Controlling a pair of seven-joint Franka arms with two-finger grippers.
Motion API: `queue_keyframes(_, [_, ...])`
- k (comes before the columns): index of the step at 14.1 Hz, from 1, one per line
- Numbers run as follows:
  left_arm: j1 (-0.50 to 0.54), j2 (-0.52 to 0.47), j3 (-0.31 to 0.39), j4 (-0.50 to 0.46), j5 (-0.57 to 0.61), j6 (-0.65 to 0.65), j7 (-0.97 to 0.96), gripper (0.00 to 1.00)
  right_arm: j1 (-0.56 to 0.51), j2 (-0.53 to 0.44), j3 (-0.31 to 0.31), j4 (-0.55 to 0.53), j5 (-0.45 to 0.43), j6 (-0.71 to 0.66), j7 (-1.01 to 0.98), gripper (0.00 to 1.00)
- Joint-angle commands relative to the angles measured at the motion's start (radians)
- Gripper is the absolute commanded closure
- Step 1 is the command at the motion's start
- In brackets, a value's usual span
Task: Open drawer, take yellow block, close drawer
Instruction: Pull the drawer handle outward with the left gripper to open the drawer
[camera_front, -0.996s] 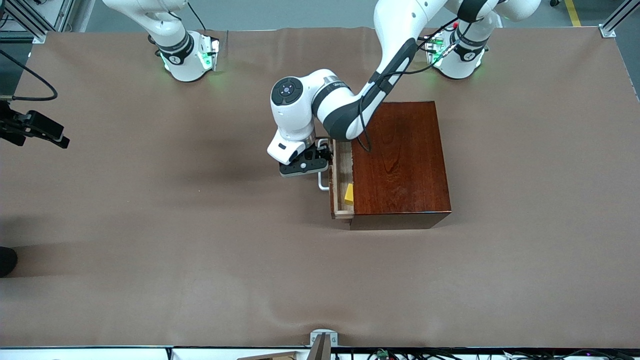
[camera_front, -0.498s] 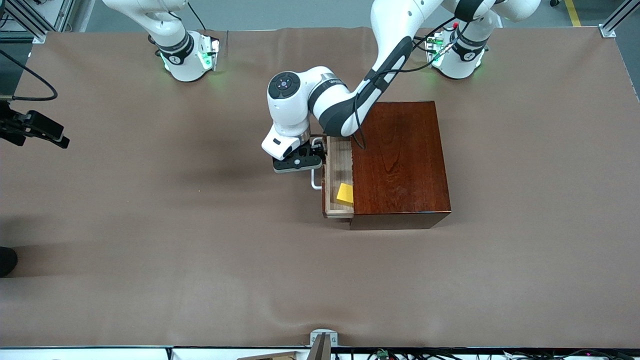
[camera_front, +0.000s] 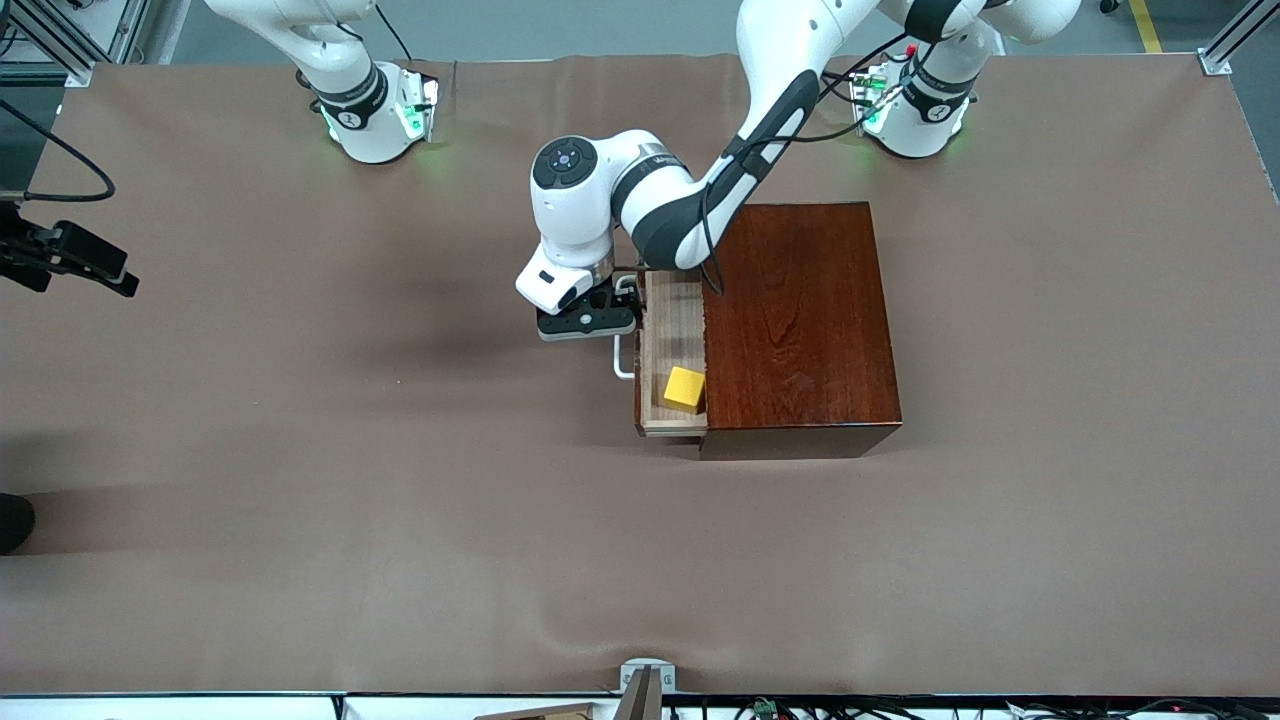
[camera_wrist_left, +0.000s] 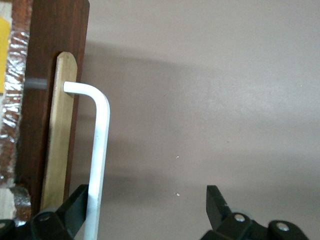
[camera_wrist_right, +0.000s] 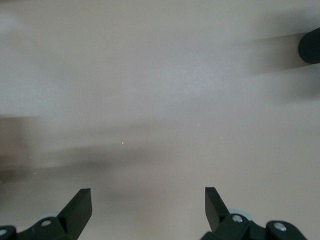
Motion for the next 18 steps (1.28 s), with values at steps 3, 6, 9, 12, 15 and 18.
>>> queue_keyframes(3, [-0.032, 0.071, -0.011, 0.054, -0.006, 0.173, -0.03, 0.0, -0.016, -0.006, 0.008, 0.007, -0.006, -0.011, -0.003, 0.0])
queue_keyframes(6, [-0.039, 0.08, -0.01, 0.054, -0.006, 0.21, -0.045, 0.0, -0.016, -0.006, 0.008, 0.007, -0.006, -0.014, -0.003, 0.0])
queue_keyframes(9, [-0.042, 0.077, -0.008, 0.053, -0.005, 0.213, -0.05, 0.0, -0.013, -0.008, 0.008, 0.007, -0.006, -0.016, -0.003, 0.0])
queue_keyframes(12, [-0.038, 0.054, 0.0, 0.05, 0.0, 0.188, -0.048, 0.0, -0.01, -0.006, 0.008, 0.007, -0.006, -0.011, -0.003, 0.0])
queue_keyframes(15, [-0.035, 0.029, 0.007, 0.05, -0.002, 0.177, -0.05, 0.0, -0.008, -0.006, 0.011, 0.007, -0.006, -0.008, -0.003, 0.0])
queue_keyframes(18, [-0.033, 0.011, 0.007, 0.05, -0.005, 0.175, -0.05, 0.0, -0.01, -0.006, 0.01, 0.007, -0.008, -0.008, -0.003, 0.0])
